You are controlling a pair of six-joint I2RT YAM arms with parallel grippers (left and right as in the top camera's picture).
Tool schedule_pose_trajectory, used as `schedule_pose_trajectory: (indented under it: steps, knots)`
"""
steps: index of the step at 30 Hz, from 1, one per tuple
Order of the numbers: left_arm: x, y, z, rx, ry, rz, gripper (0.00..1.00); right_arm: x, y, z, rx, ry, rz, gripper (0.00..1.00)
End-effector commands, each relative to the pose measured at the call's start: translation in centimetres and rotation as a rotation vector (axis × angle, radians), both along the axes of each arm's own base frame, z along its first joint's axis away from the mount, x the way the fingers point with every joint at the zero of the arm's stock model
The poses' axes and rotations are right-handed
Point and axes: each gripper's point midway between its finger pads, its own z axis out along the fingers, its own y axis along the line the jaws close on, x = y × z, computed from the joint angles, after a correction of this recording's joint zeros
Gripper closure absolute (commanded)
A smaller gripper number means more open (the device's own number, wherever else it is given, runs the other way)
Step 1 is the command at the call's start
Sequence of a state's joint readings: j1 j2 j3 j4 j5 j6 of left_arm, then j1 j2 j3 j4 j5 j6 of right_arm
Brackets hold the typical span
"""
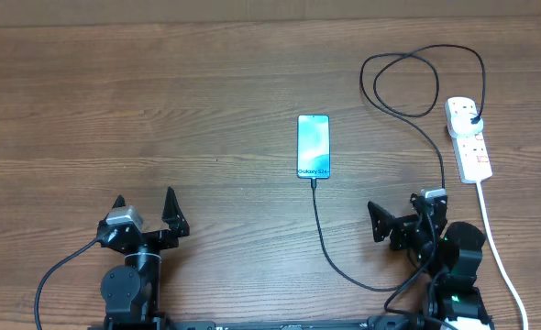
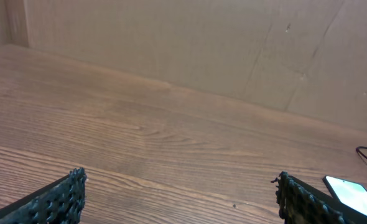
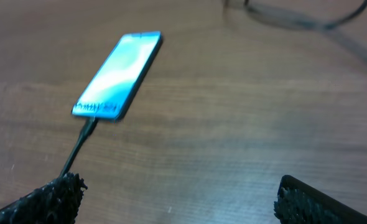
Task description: Plug charger to phone and switch on socket
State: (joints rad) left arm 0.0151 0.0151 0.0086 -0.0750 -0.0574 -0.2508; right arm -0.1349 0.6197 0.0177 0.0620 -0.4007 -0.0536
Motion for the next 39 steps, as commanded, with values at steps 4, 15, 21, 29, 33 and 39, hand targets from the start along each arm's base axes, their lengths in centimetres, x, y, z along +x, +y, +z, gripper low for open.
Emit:
schedule_pose_trajectory:
  steps: [4, 15, 21, 29, 33, 39]
  knots:
    - [0.0, 0.3, 0.1, 0.024, -0.008, 0.013, 0.00, 0.5, -1.4, 2.8, -0.068, -0.137, -0.069, 0.00]
    - [0.0, 0.3, 0.1, 0.024, -0.007, 0.013, 0.01, -0.8, -1.5, 10.2, -0.122, -0.468, -0.094, 0.00]
    - [0.0, 0.3, 0.1, 0.024, -0.007, 0.013, 0.00, -1.0, -1.0, 10.6, -0.118, -0.488, -0.077, 0.00]
    - [0.0, 0.3, 0.1, 0.024, -0.008, 0.013, 0.01, -1.0, -1.0, 10.6, -0.118, -0.487, -0.077, 0.00]
    - [0.0, 0.3, 0.1, 0.024, -0.008, 0.013, 0.01, -1.0, -1.0, 10.6, -0.118, -0.487, -0.077, 0.00]
    - [0.0, 0.3, 0.1, 0.024, -0.007, 0.013, 0.01, -1.0, -1.0, 10.6, -0.118, -0.487, -0.077, 0.00]
